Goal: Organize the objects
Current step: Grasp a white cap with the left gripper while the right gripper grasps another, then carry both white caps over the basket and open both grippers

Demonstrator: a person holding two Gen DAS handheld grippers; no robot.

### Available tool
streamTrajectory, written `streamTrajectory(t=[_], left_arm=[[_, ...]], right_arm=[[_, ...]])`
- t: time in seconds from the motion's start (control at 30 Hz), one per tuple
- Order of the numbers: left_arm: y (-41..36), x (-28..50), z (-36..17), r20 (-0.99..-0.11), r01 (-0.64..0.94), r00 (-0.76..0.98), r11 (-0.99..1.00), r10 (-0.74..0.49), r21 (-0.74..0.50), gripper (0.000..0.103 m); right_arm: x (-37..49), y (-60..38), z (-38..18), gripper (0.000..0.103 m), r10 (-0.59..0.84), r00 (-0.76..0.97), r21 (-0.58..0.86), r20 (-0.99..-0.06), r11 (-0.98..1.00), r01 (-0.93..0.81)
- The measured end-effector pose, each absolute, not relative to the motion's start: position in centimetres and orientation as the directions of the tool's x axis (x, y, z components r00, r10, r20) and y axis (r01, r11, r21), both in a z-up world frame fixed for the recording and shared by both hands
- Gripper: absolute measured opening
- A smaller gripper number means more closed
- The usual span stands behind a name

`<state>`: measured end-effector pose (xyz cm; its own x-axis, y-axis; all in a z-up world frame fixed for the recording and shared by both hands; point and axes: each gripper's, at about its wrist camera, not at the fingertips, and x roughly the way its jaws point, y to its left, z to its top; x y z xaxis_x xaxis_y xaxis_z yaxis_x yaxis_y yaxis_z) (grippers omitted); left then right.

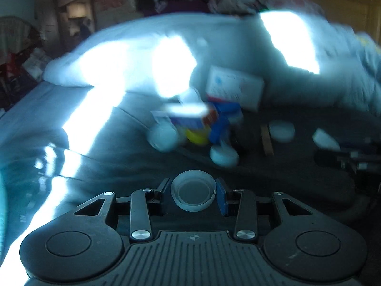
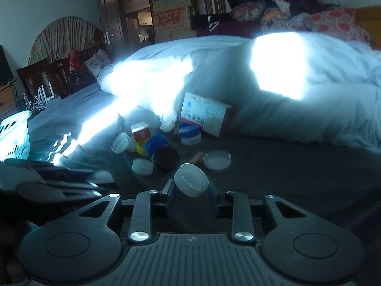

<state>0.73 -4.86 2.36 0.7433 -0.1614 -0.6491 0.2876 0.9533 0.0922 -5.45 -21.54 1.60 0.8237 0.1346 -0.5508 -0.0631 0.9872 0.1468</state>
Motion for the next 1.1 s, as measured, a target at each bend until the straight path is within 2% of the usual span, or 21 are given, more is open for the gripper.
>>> streamTrajectory(t=[0.23,0.47,0.63,0.77,1.1], left_arm=[[3.9,0.8,11.1,-0.554,-0.019,0.829,0.993,0.081,0.117,0.04],[15.0,-0.7,15.5,-0.529,-0.292,0.799,0.953,0.288,0.078,0.04],[19.9,-2.0,16.6,-0.533,-0.382,0.776,0.924,0.338,0.029,0.04],[22.4,-2.6,16.7,-0.545,-0.418,0.763,0.908,0.346,-0.009,0.04],[26.1,-3.9,16.0,-0.581,-0.461,0.735,0.886,0.349,-0.05,0.04]], right_arm=[[-4.5,-18.0,7.8,0.032,0.168,0.872,0.091,-0.459,0.986,-0.142],[-3.4,-8.1,15.0,0.032,0.347,0.872,0.054,-0.346,0.935,-0.351],[-3.1,0.7,18.5,0.032,0.483,0.812,0.035,-0.328,0.865,-0.5],[-2.9,6.3,20.0,0.032,0.548,0.761,0.021,-0.347,0.816,-0.578],[-2.4,13.3,21.0,0.032,0.579,0.696,0.003,-0.425,0.77,-0.638]])
